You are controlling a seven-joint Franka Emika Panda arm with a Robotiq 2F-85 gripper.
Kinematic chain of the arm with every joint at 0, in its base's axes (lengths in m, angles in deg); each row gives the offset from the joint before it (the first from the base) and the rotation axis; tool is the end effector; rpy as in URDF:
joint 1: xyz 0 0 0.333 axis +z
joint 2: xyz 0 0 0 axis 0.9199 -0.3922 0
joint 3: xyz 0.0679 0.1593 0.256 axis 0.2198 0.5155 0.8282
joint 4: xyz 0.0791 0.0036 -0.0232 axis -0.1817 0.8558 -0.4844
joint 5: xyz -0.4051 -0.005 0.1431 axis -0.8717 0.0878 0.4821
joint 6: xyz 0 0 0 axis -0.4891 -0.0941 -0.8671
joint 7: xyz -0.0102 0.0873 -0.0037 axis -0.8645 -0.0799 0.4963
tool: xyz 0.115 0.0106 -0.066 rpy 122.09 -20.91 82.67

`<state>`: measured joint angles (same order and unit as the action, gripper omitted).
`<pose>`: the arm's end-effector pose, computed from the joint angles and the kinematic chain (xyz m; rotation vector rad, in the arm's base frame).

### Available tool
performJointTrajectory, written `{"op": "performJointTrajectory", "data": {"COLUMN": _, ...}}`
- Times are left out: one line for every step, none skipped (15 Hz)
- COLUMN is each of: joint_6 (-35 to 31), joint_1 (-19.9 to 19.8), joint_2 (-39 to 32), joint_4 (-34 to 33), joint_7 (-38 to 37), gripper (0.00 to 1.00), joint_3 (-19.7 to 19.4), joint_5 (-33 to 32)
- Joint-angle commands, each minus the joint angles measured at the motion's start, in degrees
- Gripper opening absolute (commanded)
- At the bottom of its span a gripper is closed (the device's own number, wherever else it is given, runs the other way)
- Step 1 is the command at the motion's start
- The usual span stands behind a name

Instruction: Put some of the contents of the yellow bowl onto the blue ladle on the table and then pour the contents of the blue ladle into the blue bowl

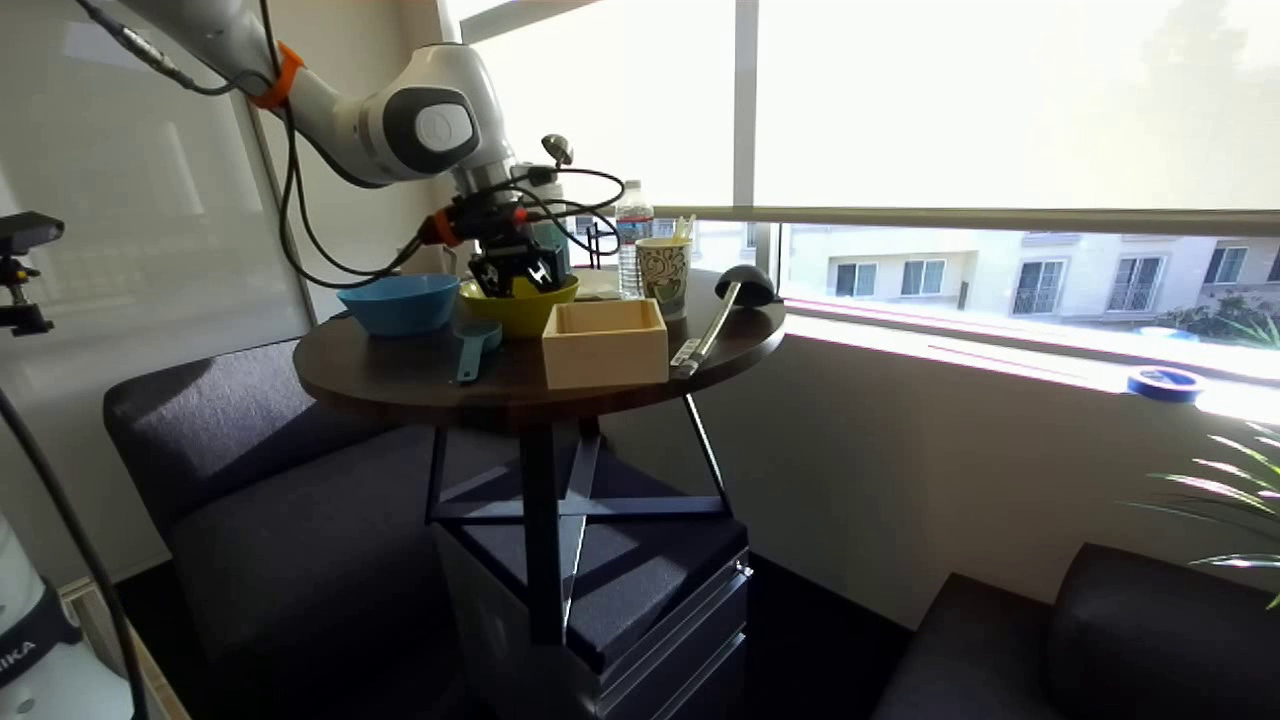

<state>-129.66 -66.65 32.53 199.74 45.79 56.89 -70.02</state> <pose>0.5963 -0.0297 0.3500 2.9668 0.5162 0.3271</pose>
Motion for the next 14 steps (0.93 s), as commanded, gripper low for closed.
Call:
{"op": "performJointTrajectory", "data": {"joint_6": 1.50, "joint_1": -0.43, "joint_2": -0.59, "joint_4": -1.43, "joint_7": -0.68, "gripper": 0.31, "joint_3": 0.95, "joint_5": 0.36}}
{"op": "performJointTrajectory", "data": {"joint_6": 1.66, "joint_1": -0.37, "joint_2": -0.20, "joint_4": -1.46, "joint_7": -0.97, "gripper": 0.24, "joint_3": 1.02, "joint_5": 0.06}}
{"op": "performJointTrajectory", "data": {"joint_6": 1.93, "joint_1": -0.26, "joint_2": 0.48, "joint_4": -1.40, "joint_7": -1.19, "gripper": 0.18, "joint_3": 1.17, "joint_5": -0.07}}
{"op": "performJointTrajectory", "data": {"joint_6": 1.99, "joint_1": -0.19, "joint_2": 0.99, "joint_4": -1.24, "joint_7": -1.50, "gripper": 0.09, "joint_3": 1.27, "joint_5": -0.50}}
{"op": "performJointTrajectory", "data": {"joint_6": 2.15, "joint_1": -0.11, "joint_2": 1.72, "joint_4": -1.09, "joint_7": -1.77, "gripper": 0.03, "joint_3": 1.41, "joint_5": -0.83}}
{"op": "performJointTrajectory", "data": {"joint_6": 2.26, "joint_1": -0.07, "joint_2": 2.35, "joint_4": -0.95, "joint_7": -2.00, "gripper": 0.01, "joint_3": 1.54, "joint_5": -1.07}}
{"op": "performJointTrajectory", "data": {"joint_6": 2.36, "joint_1": -0.04, "joint_2": 2.93, "joint_4": -0.85, "joint_7": -2.12, "gripper": 0.00, "joint_3": 1.65, "joint_5": -1.06}}
{"op": "performJointTrajectory", "data": {"joint_6": 2.44, "joint_1": -0.01, "joint_2": 3.71, "joint_4": -0.62, "joint_7": -2.29, "gripper": 0.04, "joint_3": 1.77, "joint_5": -1.16}}
{"op": "performJointTrajectory", "data": {"joint_6": 2.60, "joint_1": 0.01, "joint_2": 4.48, "joint_4": -0.45, "joint_7": -2.29, "gripper": 0.04, "joint_3": 1.87, "joint_5": -1.06}}
{"op": "performJointTrajectory", "data": {"joint_6": 2.77, "joint_1": -0.01, "joint_2": 5.10, "joint_4": -0.43, "joint_7": -2.42, "gripper": 0.04, "joint_3": 1.93, "joint_5": -1.18}}
{"op": "performJointTrajectory", "data": {"joint_6": 3.10, "joint_1": -0.02, "joint_2": 5.72, "joint_4": -0.38, "joint_7": -2.36, "gripper": 0.04, "joint_3": 1.97, "joint_5": -0.95}}
{"op": "performJointTrajectory", "data": {"joint_6": 3.46, "joint_1": -0.02, "joint_2": 6.52, "joint_4": -0.27, "joint_7": -2.36, "gripper": 0.04, "joint_3": 1.98, "joint_5": -0.79}}
{"op": "performJointTrajectory", "data": {"joint_6": 4.03, "joint_1": -0.04, "joint_2": 7.36, "joint_4": -0.14, "joint_7": -2.35, "gripper": 0.04, "joint_3": 1.93, "joint_5": -0.58}}
{"op": "performJointTrajectory", "data": {"joint_6": 4.52, "joint_1": -0.09, "joint_2": 8.18, "joint_4": 0.03, "joint_7": -2.53, "gripper": 0.04, "joint_3": 1.88, "joint_5": -0.84}}
